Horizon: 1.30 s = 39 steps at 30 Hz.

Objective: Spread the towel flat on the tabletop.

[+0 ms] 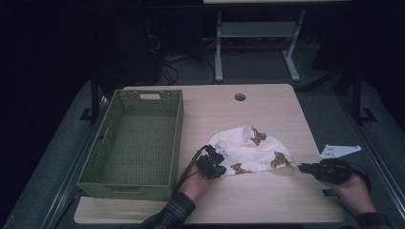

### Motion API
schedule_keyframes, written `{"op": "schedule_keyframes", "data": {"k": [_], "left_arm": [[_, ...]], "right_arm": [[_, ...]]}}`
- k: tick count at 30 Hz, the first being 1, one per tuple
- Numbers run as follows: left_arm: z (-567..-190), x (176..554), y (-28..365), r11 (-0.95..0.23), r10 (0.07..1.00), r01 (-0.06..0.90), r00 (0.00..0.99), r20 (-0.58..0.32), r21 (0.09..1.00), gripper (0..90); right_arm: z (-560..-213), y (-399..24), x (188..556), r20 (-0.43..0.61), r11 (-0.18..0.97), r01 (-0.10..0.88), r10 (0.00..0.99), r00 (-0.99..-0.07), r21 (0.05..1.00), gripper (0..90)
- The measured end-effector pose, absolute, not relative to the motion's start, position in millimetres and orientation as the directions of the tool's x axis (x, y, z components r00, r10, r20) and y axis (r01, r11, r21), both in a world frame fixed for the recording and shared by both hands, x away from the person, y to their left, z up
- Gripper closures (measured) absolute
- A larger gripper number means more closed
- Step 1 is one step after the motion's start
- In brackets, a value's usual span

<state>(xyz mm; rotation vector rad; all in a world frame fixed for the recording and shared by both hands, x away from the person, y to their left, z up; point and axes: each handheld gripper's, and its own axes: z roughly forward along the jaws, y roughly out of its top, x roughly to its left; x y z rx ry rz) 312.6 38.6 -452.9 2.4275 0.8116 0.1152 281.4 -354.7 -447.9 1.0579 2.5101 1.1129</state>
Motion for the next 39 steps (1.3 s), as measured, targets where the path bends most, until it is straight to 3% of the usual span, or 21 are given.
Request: {"op": "schedule_keyframes", "data": {"k": [6, 11, 18, 39], "left_arm": [[-452, 301, 48, -0.65, 0.582, 0.535, 0.807, -0.1, 0.539, 89.8], [-452, 299, 51, -0.646, 0.581, 0.537, 0.807, -0.106, 0.542, 89.8], [-453, 300, 51, -0.638, 0.581, 0.538, 0.806, -0.115, 0.551, 89.8], [-453, 265, 61, -0.64, 0.577, 0.54, 0.808, -0.123, 0.547, 89.7]], "right_arm": [[-449, -362, 268, 0.159, 0.439, 0.538, 0.65, -0.743, 0.719, 75.1], [-444, -362, 268, 0.157, 0.423, 0.523, 0.647, -0.746, 0.74, 79.1], [-462, -344, 290, 0.107, 0.514, 0.539, 0.649, -0.753, 0.667, 89.3], [-463, -329, 257, 0.165, 0.602, 0.51, 0.534, -0.829, 0.614, 84.2]]}}
